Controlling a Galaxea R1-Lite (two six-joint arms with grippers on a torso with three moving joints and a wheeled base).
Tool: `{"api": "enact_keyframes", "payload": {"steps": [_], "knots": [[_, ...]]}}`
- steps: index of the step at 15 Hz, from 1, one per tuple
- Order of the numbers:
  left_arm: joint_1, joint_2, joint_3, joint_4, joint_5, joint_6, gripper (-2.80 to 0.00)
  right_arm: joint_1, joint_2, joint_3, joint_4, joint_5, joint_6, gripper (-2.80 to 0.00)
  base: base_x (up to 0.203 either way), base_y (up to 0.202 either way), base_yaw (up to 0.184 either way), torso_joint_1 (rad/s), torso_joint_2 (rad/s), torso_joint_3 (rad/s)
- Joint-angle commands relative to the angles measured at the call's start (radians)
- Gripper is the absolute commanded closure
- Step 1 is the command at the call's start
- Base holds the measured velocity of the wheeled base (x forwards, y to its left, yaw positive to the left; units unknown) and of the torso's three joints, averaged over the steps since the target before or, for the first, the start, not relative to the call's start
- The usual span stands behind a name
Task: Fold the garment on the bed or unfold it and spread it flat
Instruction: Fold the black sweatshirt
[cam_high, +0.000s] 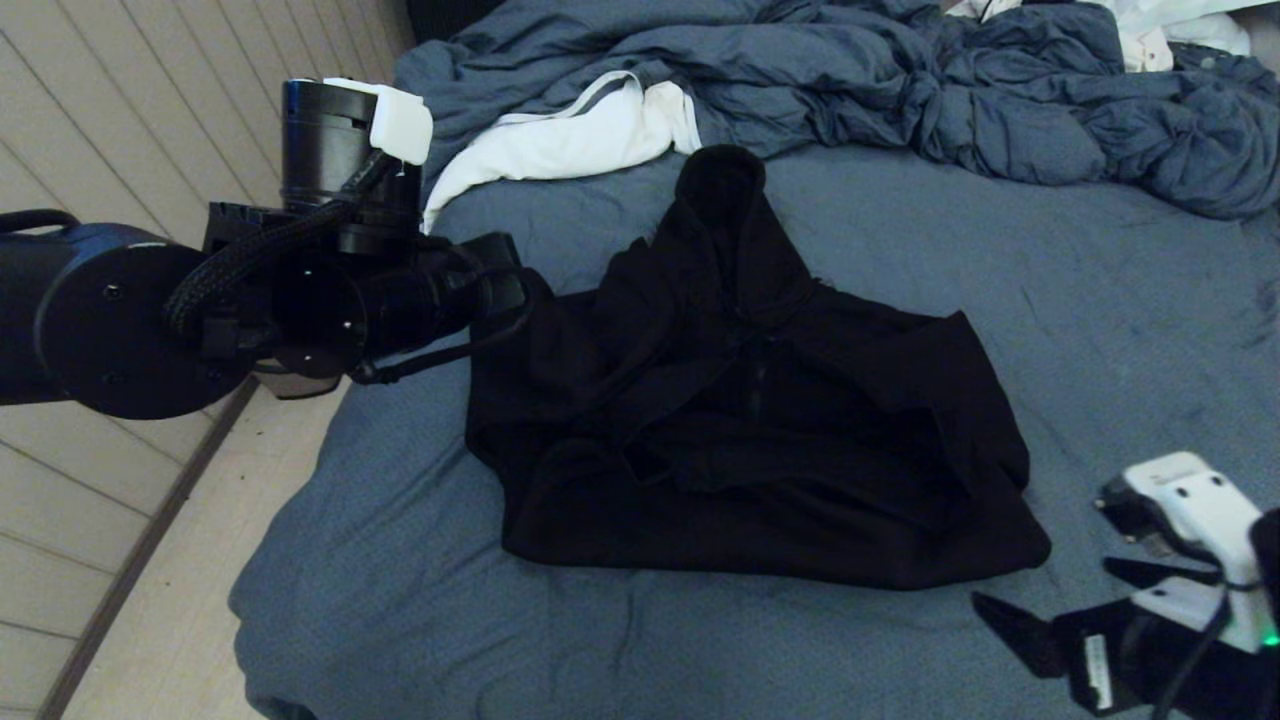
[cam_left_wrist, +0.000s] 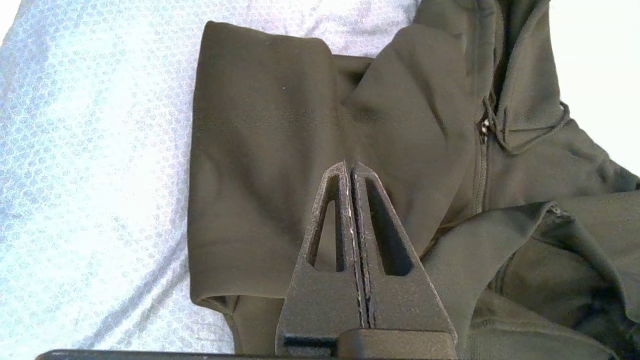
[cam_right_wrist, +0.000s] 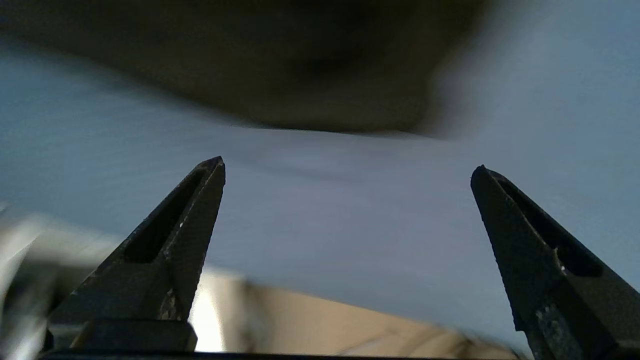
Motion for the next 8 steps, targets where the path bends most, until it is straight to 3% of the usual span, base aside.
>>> {"api": "enact_keyframes", "payload": {"steps": [1, 4, 6, 7, 8], "knots": [[0.0, 0.001, -0.001, -0.003, 0.003, -0.002, 0.0, -0.054, -0.202, 0.007, 0.066, -0.106, 0.005, -2.8, 0.0, 0.0, 0.0, 0.0, 0.0, 0.0], [0.0, 0.011, -0.001, -0.011, 0.002, -0.004, 0.0, -0.21, -0.461, 0.015, 0.273, -0.179, 0.005, -2.8, 0.0, 0.0, 0.0, 0.0, 0.0, 0.0], [0.0, 0.012, 0.005, -0.012, -0.001, -0.007, 0.0, -0.266, -0.59, 0.036, 0.376, -0.198, -0.002, -2.7, 0.0, 0.0, 0.0, 0.0, 0.0, 0.0], [0.0, 0.01, 0.01, -0.012, -0.002, -0.008, 0.0, -0.276, -0.645, 0.052, 0.412, -0.2, -0.011, 0.0, 0.0, 0.0, 0.0, 0.0, 0.0, 0.0], [0.0, 0.005, 0.015, -0.013, -0.002, -0.008, 0.0, -0.286, -0.686, 0.068, 0.435, -0.2, -0.022, 0.0, 0.0, 0.0, 0.0, 0.0, 0.0, 0.0]]}}
